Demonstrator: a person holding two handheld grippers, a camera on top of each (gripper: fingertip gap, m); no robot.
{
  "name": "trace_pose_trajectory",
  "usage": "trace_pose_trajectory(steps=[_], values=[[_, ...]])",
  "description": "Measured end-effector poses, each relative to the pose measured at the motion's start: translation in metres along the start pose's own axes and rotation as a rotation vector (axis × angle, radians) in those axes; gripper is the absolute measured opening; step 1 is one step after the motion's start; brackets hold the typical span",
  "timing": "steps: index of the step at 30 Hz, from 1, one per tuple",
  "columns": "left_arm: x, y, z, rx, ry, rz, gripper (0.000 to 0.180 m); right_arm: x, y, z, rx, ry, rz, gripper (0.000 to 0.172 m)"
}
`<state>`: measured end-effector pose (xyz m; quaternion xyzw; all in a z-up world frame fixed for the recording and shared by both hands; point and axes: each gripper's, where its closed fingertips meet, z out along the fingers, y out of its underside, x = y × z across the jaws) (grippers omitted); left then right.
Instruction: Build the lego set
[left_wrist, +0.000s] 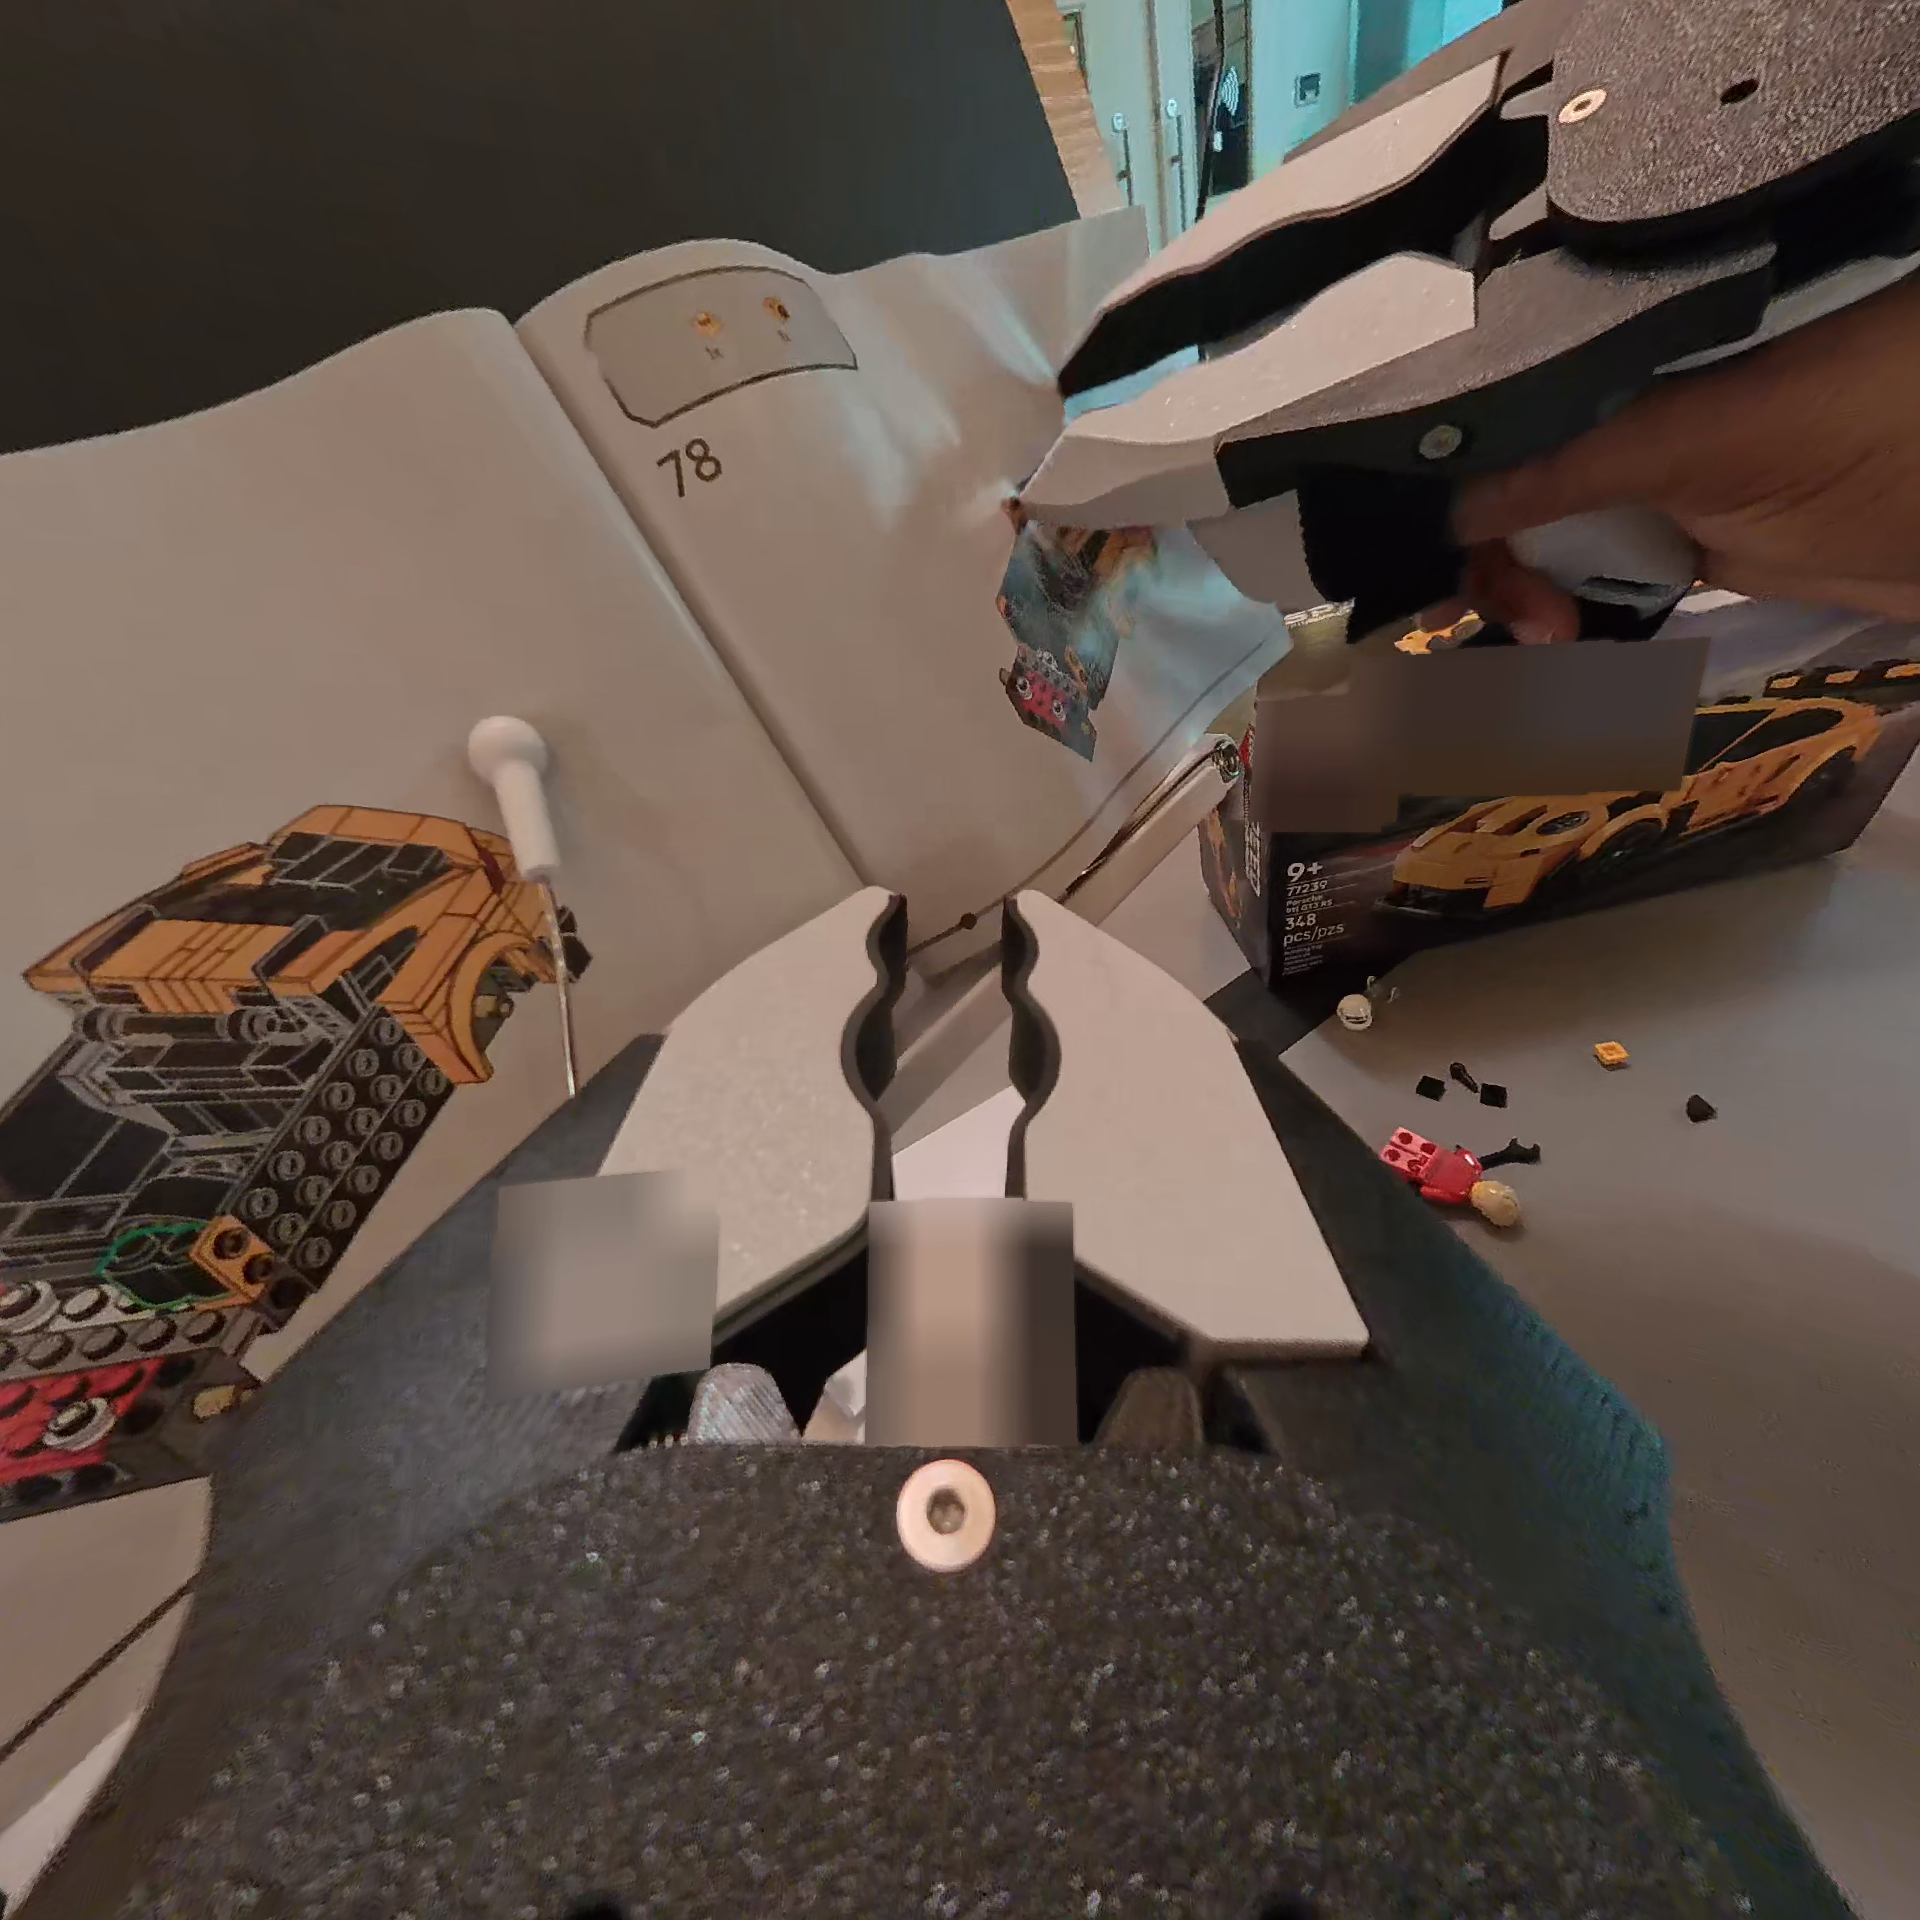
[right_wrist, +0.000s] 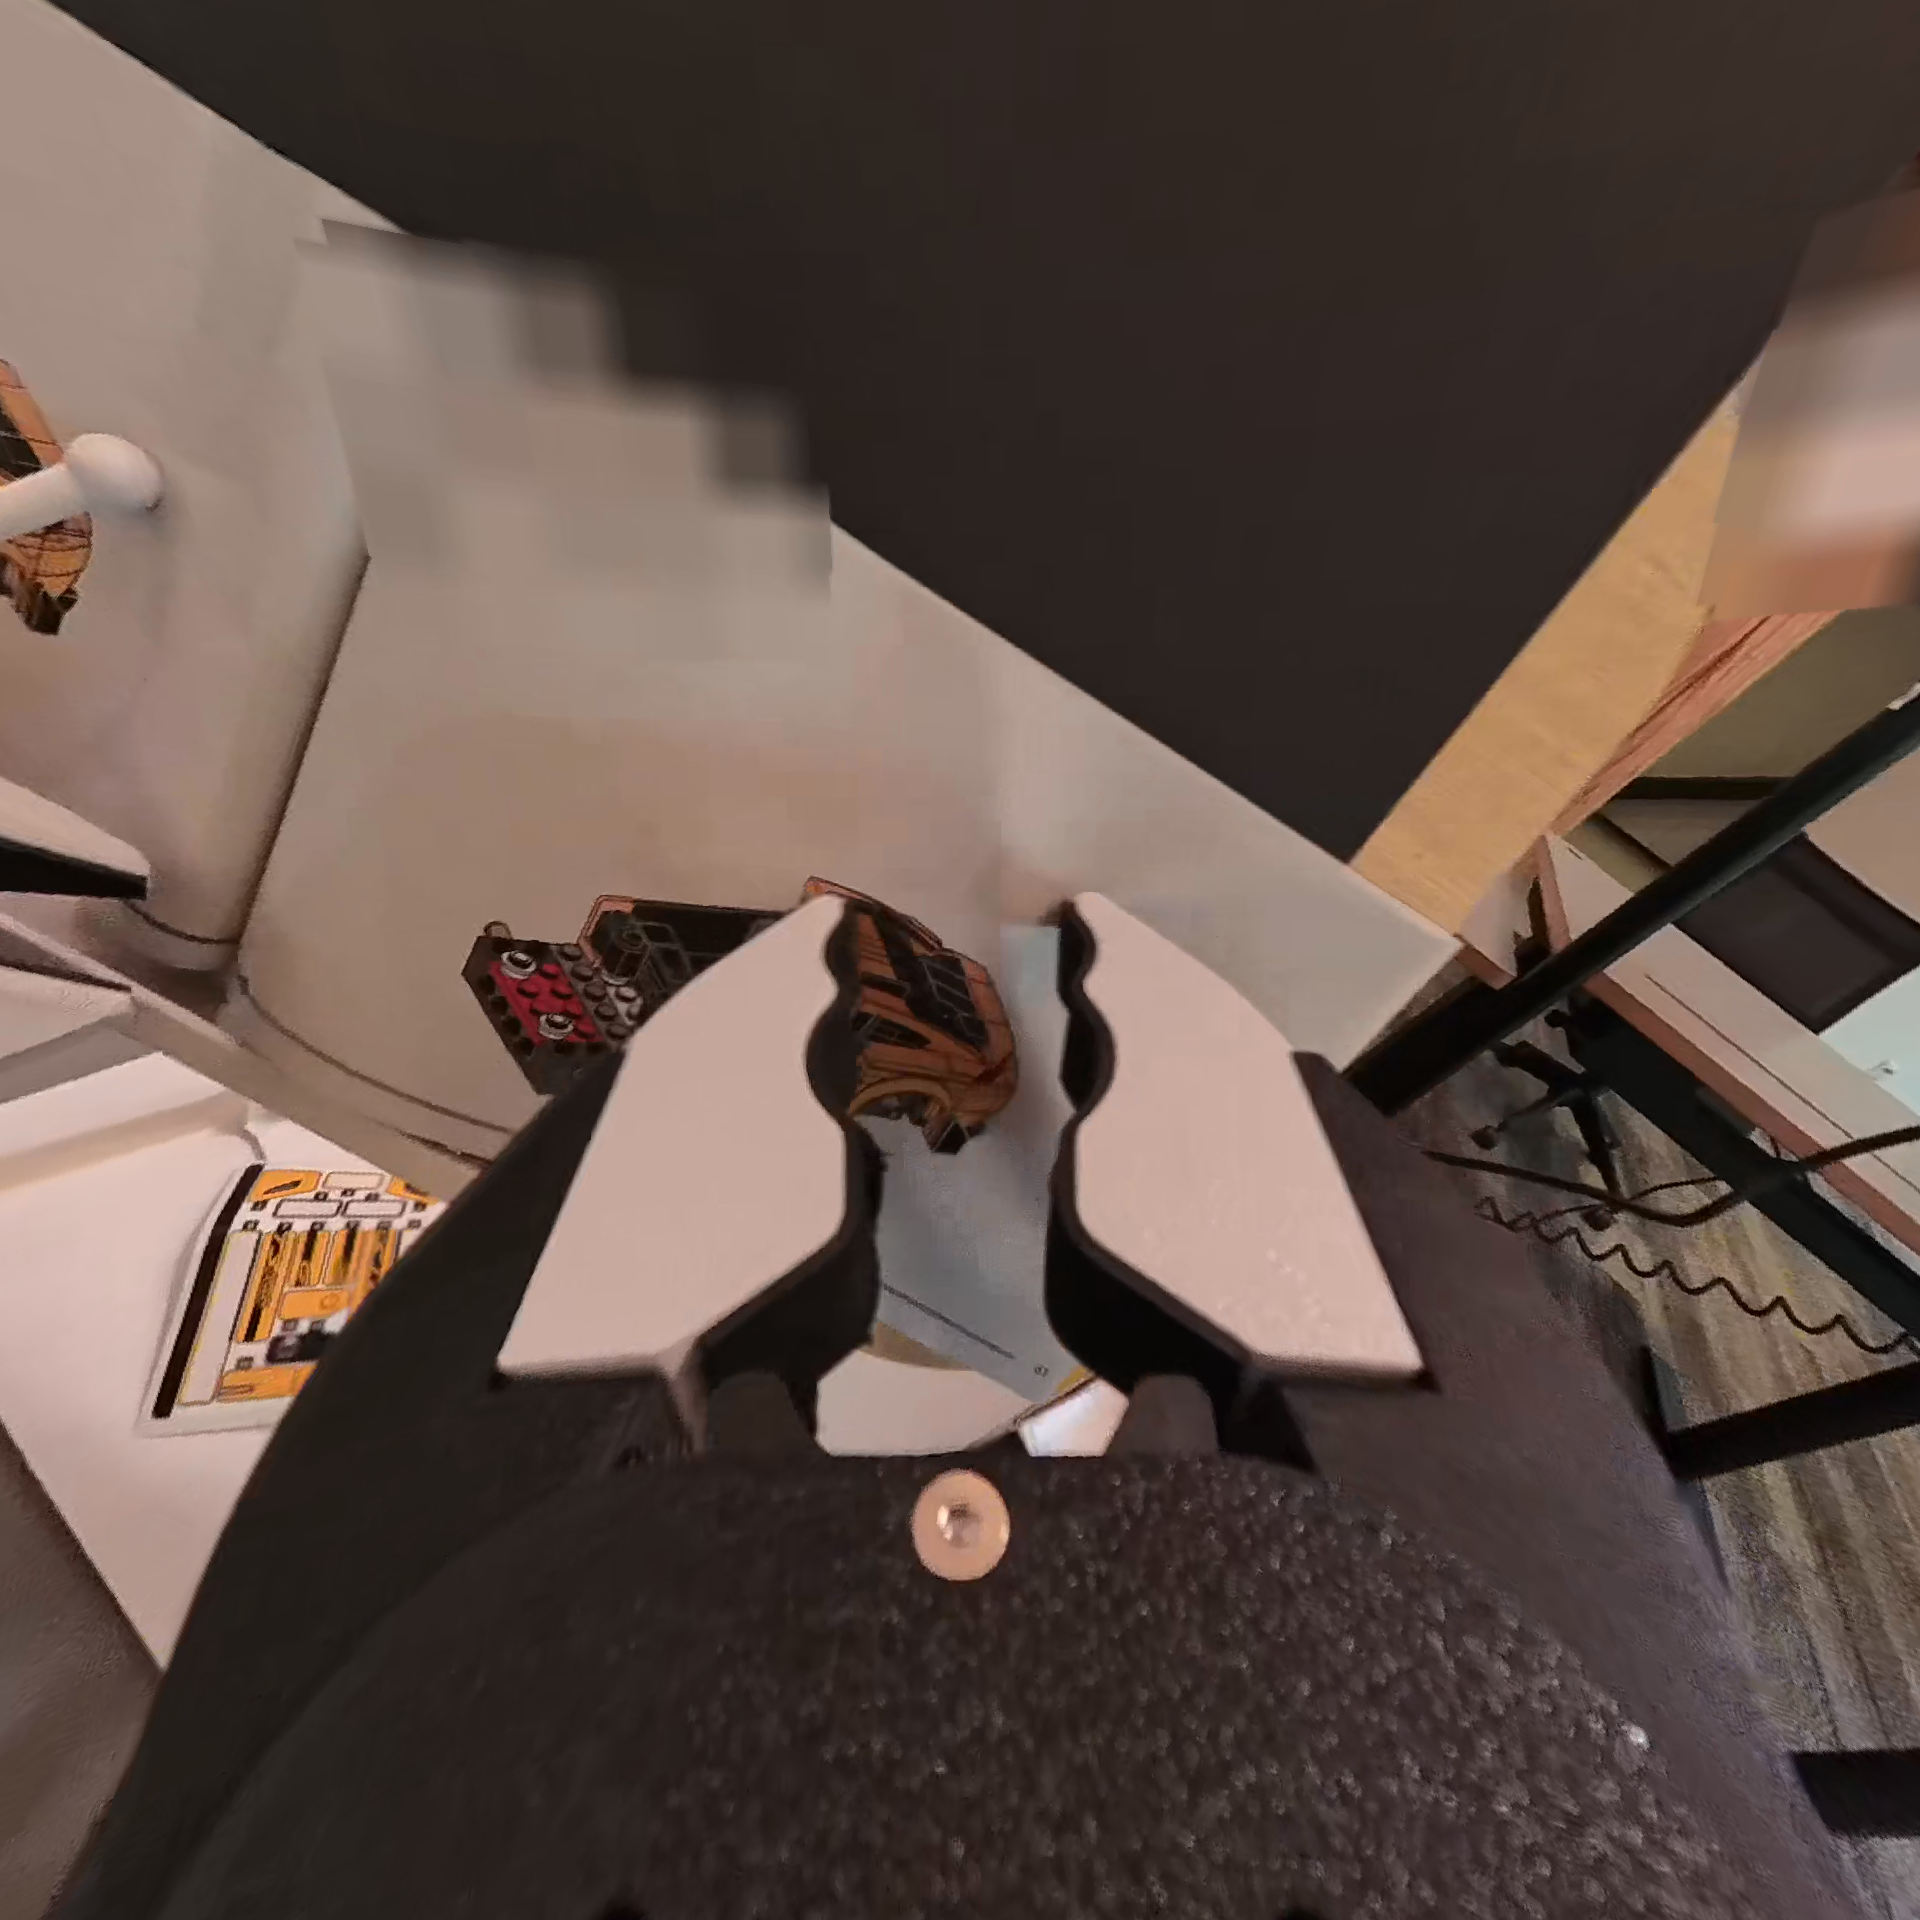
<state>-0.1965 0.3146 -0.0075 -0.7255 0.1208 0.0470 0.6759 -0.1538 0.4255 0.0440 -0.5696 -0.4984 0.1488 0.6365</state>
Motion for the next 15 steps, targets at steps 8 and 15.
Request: trace_pose_trajectory(steps=[8, 15], values=[[0.001, 0.0, -0.002, 0.011, 0.012, -0.001, 0.015, 0.023, -0.004, -0.022, 0.075, 0.142, 0.001, 0.028], [0.005, -0.003, -0.003, 0.023, 0.022, -0.004, 0.014, 0.026, 0.021, -0.006, 0.024, 0.075, 0.167, 0.081]])
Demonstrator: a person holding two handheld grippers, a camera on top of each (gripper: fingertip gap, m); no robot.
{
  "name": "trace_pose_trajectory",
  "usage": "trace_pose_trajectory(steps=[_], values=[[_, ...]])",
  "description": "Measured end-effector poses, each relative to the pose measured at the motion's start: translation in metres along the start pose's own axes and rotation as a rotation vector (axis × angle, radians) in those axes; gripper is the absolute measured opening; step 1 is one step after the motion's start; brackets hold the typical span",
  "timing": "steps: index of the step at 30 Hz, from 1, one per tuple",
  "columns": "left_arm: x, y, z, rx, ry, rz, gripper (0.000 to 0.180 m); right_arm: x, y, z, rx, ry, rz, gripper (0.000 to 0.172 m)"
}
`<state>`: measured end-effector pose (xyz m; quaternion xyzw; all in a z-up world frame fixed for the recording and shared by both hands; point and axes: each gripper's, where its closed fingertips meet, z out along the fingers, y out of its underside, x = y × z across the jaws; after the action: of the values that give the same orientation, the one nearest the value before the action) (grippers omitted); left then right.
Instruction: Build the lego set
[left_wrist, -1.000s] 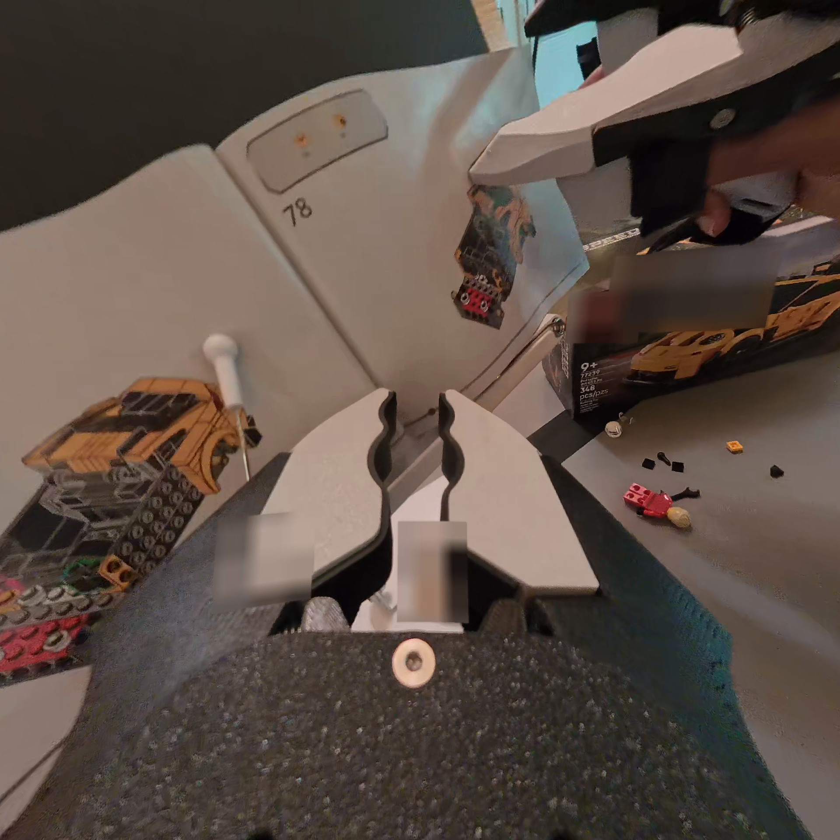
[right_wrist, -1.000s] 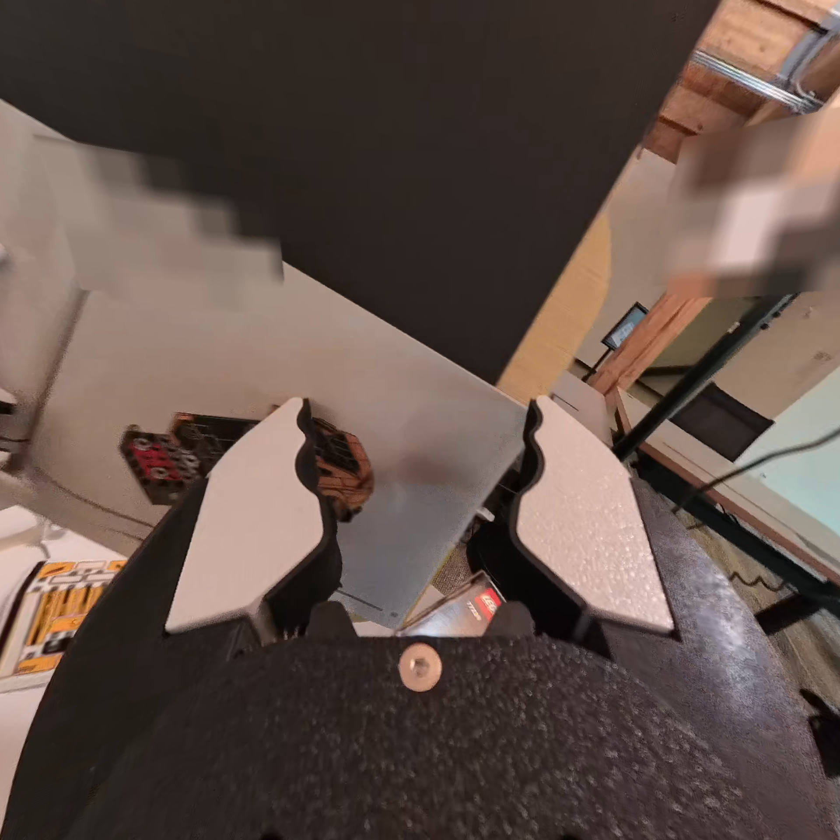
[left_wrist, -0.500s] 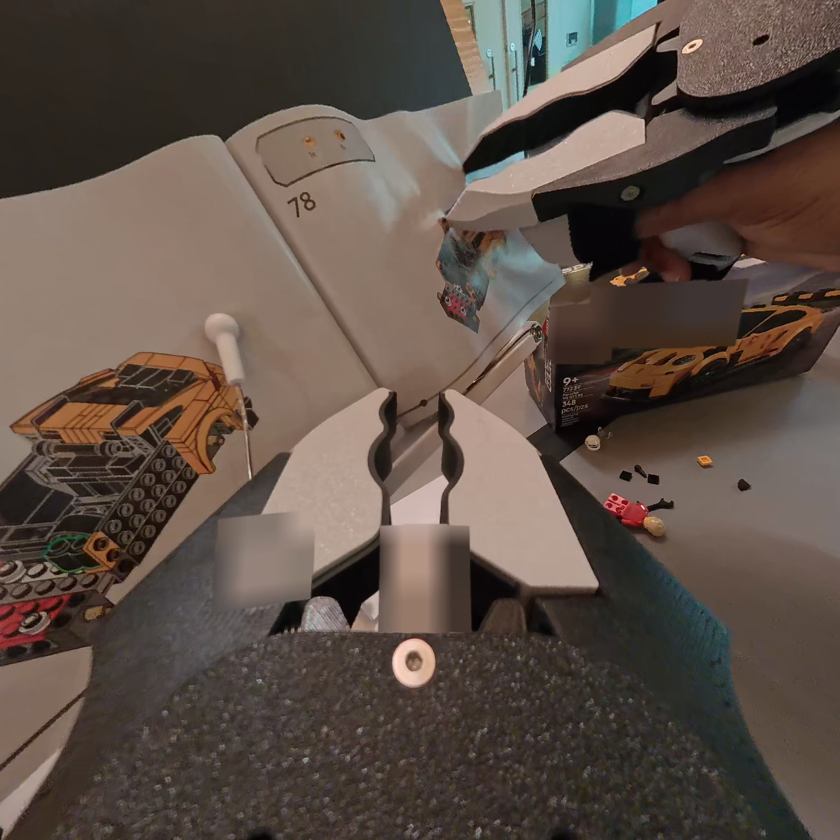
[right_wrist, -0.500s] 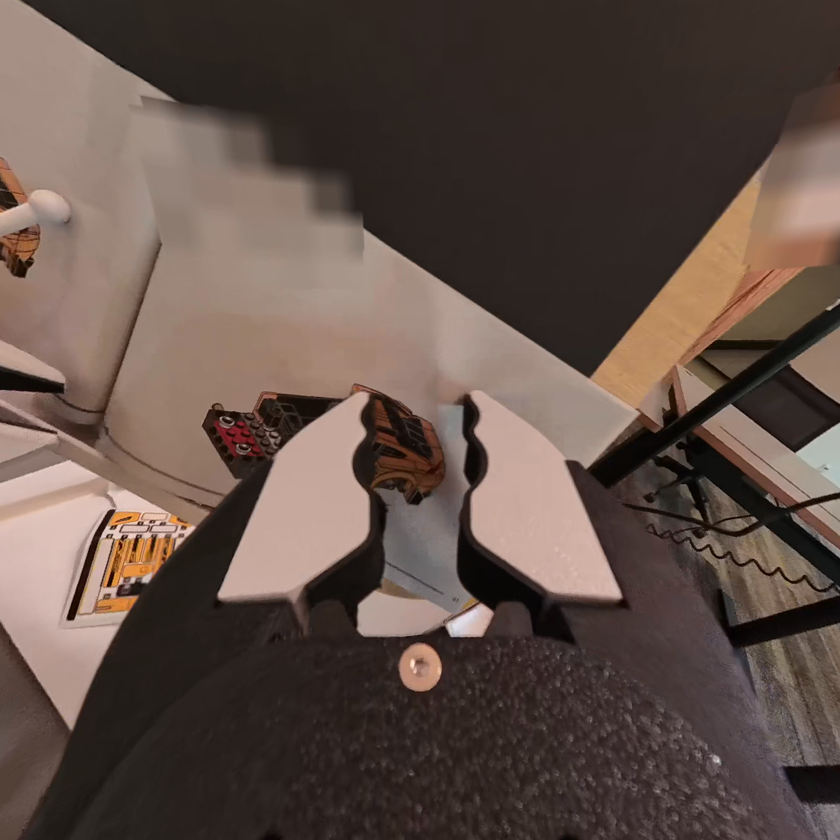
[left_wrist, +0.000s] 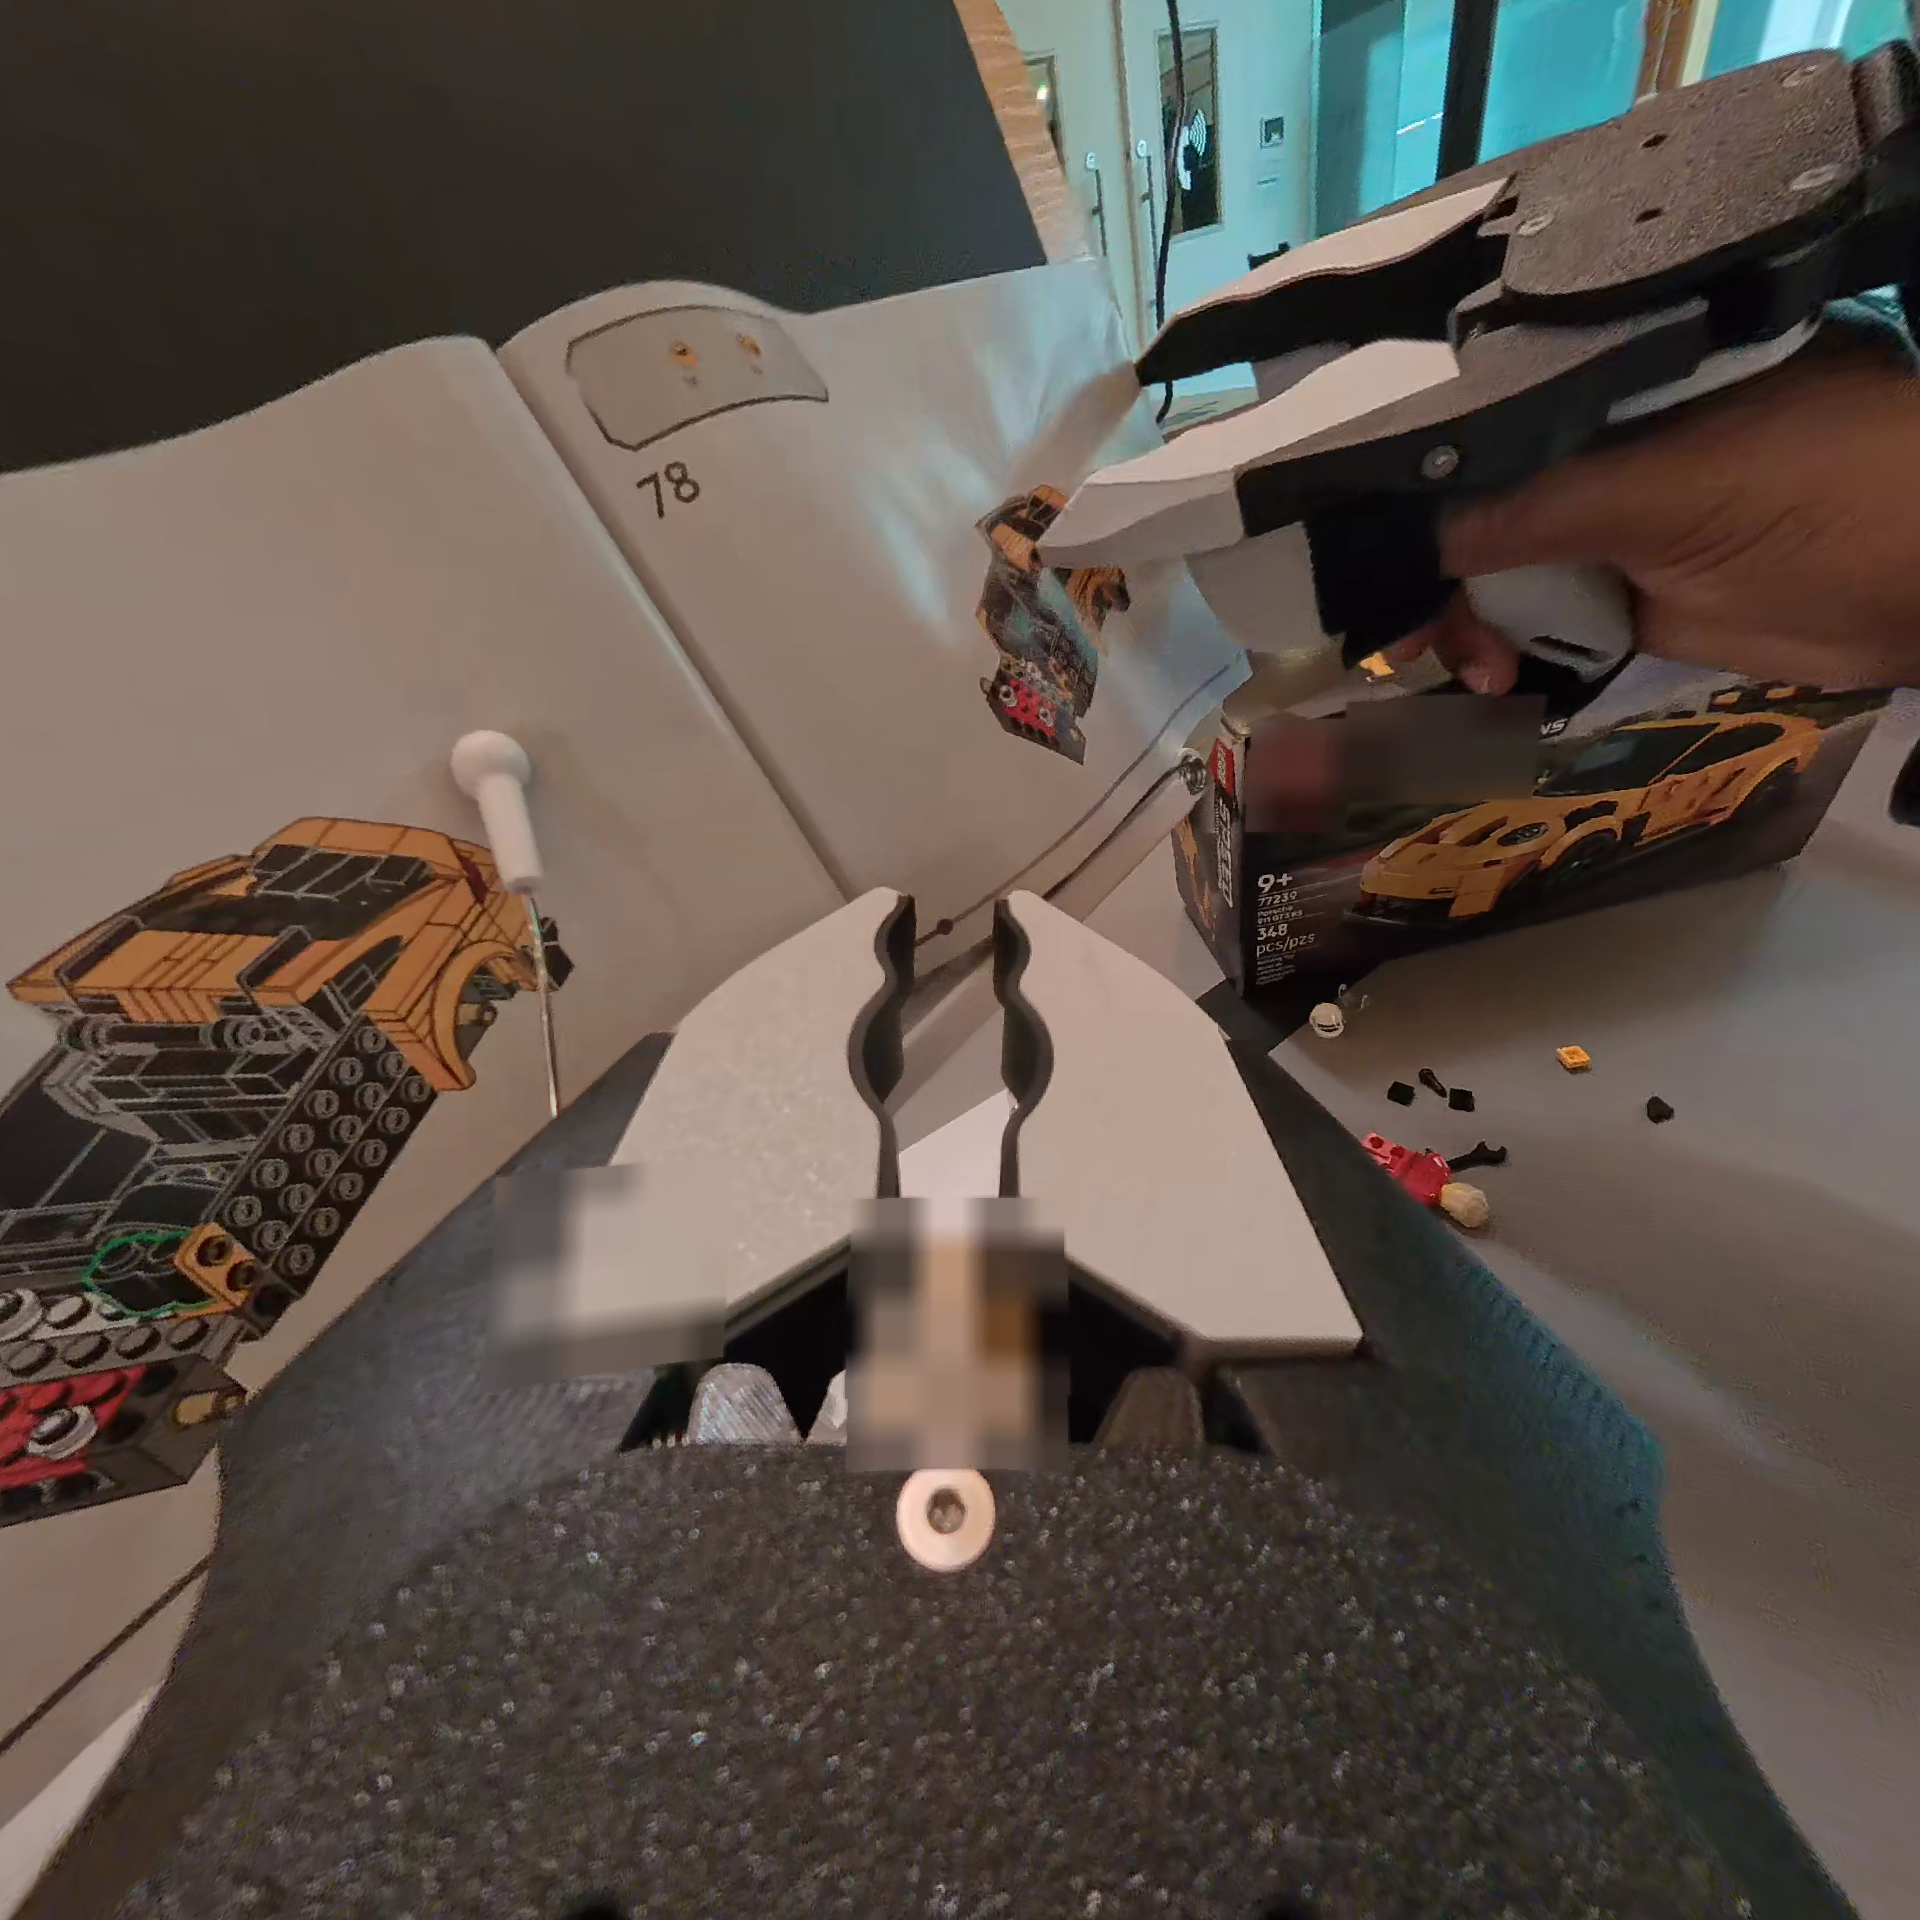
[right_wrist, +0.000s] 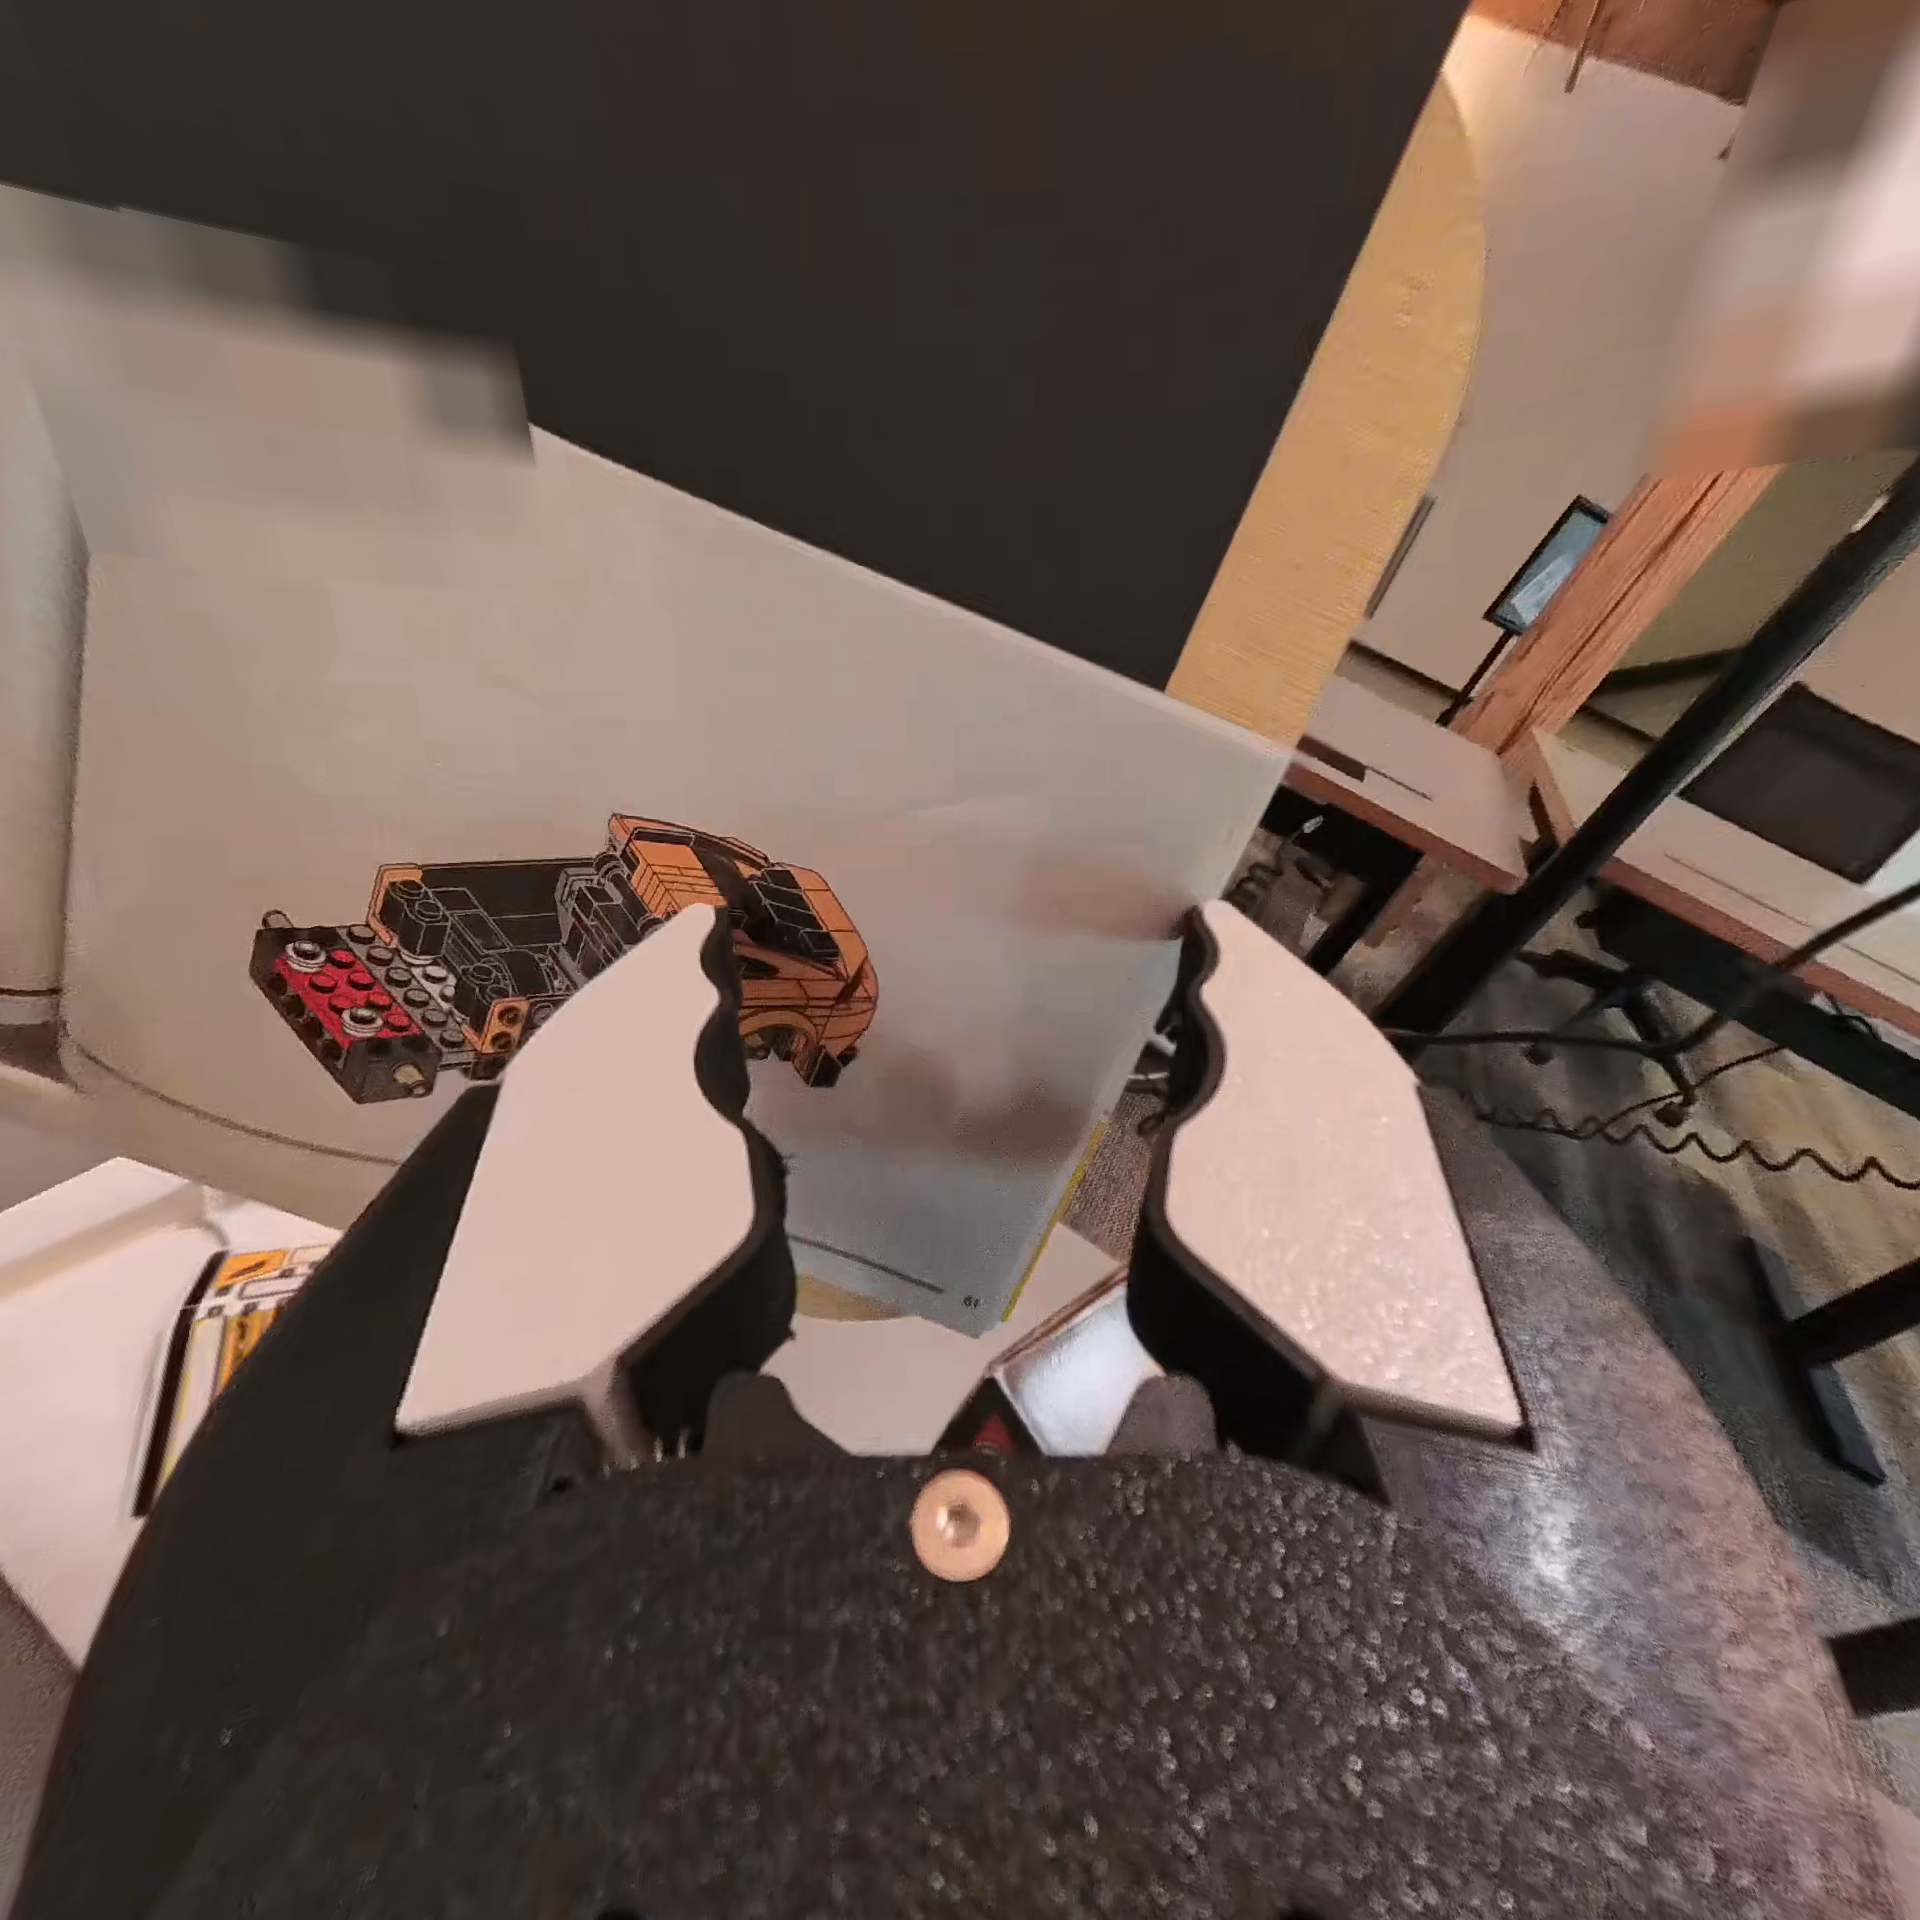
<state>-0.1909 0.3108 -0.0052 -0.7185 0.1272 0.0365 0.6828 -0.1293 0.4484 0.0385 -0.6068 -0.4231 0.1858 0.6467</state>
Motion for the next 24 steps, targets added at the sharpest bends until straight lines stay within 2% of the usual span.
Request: trace_pose_trajectory(steps=[2, 4, 10, 13, 17, 24], values=[[0.0, -0.002, -0.001, 0.006, -0.002, 0.006, 0.014, 0.0, 0.0, -0.001, 0.004, 0.001, 0.018, 0.077], [-0.001, -0.004, -0.002, 0.012, -0.003, 0.0, 0.014, -0.004, -0.001, -0.002, 0.018, -0.008, 0.006, 0.049], [-0.002, -0.005, -0.004, 0.015, -0.009, -0.003, 0.014, -0.018, -0.002, -0.003, 0.018, -0.02, -0.081, 0.014], [-0.004, -0.006, -0.006, 0.017, -0.01, -0.009, 0.014, -0.016, -0.006, -0.01, 0.04, 0.034, -0.144, 0.023], [0.001, -0.015, -0.009, 0.028, 0.032, -0.049, 0.017, -0.017, -0.021, -0.034, 0.138, 0.119, -0.29, 0.015], [0.051, -0.072, -0.016, 0.084, 0.379, -0.292, 0.033, -0.062, -0.047, -0.082, 0.369, 0.221, -0.636, 0.01]])
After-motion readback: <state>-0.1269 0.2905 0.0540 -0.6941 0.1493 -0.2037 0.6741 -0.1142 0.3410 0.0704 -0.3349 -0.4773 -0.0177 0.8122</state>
